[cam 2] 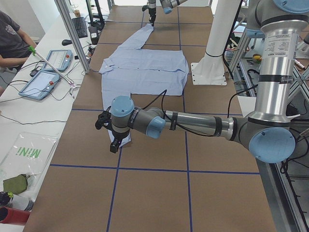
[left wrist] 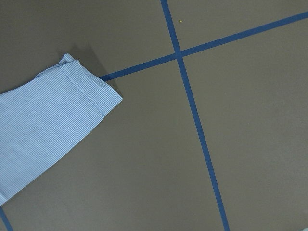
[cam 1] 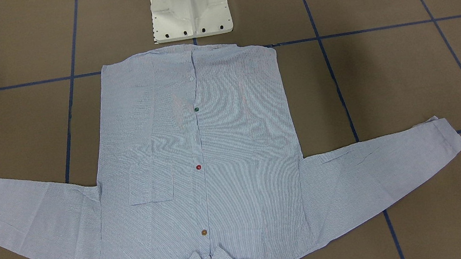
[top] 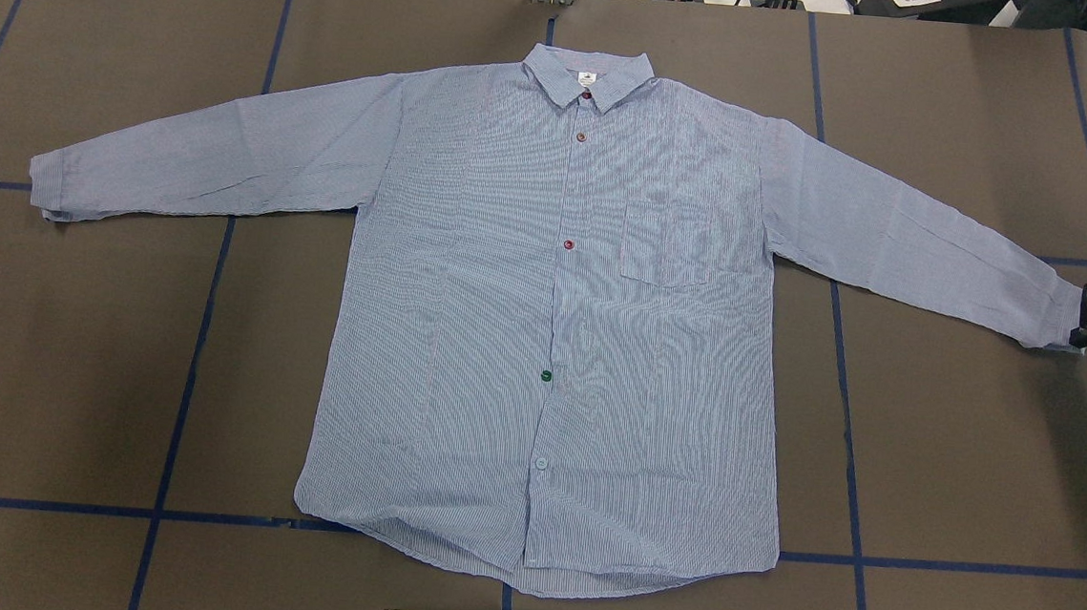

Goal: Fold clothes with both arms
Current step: 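Reach the right gripper to the nearby sleeve cuff and grasp it, then carry the held sleeve across the shirt front toward the collar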

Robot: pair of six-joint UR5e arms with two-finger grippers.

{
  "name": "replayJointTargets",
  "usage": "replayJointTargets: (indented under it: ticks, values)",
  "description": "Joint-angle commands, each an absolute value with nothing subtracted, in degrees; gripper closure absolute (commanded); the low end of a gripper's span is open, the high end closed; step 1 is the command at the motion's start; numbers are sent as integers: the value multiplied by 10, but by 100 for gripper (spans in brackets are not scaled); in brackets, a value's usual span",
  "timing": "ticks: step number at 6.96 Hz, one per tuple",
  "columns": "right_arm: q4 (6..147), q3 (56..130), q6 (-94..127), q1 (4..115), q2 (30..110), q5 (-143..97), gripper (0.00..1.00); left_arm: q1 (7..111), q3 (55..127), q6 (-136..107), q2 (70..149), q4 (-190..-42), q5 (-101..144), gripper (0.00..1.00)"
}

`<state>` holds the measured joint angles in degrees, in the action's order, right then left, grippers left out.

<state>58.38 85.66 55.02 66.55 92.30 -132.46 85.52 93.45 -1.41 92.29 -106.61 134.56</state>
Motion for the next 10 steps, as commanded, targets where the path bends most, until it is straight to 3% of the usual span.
replayJointTargets:
  ticks: [1, 3, 5, 8, 10]
  values:
    - [605, 939, 606, 663, 896, -1335, 100, 855, 934, -14, 923, -1066, 1346, 1]
    - [669, 938, 628, 616, 764, -1332, 100, 855, 934, -14, 923, -1066, 1346, 1]
    - [804, 886, 648, 575, 586, -1324, 100, 855, 935, -14, 922, -1066, 1346, 1]
    - [748, 711, 727, 517, 389, -1283, 100, 855, 937, -14, 922, -1066, 1346, 1]
    - [671, 639, 844, 441, 314, -1170, 100, 856, 938, -14, 922, -1066, 1346, 1]
